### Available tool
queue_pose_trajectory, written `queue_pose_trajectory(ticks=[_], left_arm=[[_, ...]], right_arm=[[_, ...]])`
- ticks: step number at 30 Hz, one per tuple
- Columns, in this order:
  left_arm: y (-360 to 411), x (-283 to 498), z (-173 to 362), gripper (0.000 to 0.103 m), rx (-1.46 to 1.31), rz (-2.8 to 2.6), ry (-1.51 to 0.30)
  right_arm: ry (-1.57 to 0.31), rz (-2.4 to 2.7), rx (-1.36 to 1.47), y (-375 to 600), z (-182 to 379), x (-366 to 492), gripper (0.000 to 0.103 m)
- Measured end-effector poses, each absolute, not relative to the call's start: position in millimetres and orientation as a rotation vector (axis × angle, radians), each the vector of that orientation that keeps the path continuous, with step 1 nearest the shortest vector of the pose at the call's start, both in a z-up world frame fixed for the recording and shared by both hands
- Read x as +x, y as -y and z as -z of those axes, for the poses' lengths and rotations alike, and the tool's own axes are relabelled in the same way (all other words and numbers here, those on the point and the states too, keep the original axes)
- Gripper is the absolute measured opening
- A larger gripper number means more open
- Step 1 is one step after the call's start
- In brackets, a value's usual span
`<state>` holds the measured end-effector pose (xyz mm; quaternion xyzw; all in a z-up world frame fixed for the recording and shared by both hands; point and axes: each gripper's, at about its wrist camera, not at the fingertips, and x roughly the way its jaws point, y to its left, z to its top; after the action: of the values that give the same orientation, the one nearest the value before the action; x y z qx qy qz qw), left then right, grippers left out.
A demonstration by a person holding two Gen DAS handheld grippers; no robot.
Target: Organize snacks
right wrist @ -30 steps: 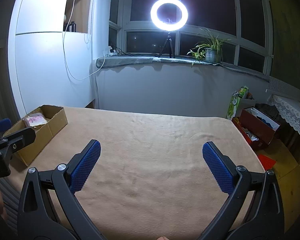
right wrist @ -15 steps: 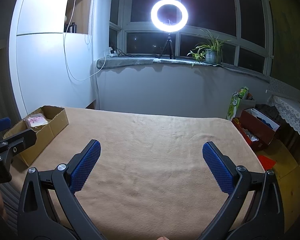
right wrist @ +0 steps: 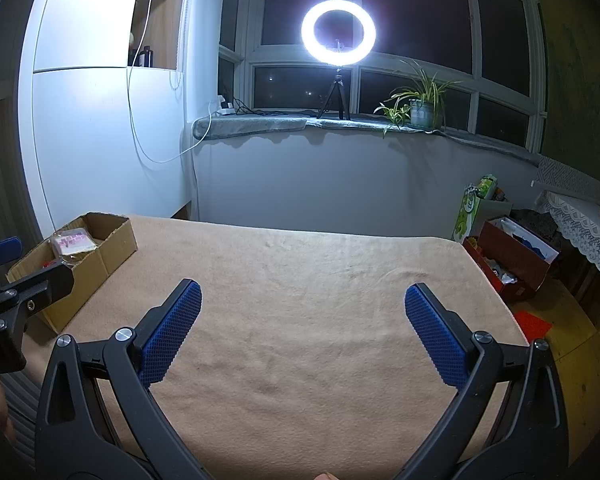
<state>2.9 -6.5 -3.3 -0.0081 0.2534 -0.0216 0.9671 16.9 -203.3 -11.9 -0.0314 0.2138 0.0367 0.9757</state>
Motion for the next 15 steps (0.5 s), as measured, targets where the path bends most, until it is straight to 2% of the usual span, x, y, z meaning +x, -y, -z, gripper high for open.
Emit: queue_pose_trajectory(ticks=[15], left_arm=[[6.0, 2.1, 2.5, 0.103, -0.012, 0.044, -0.512]], right_arm=[[-0.429, -0.073, -0.063, 202.0, 11.2, 15.9, 0.103]])
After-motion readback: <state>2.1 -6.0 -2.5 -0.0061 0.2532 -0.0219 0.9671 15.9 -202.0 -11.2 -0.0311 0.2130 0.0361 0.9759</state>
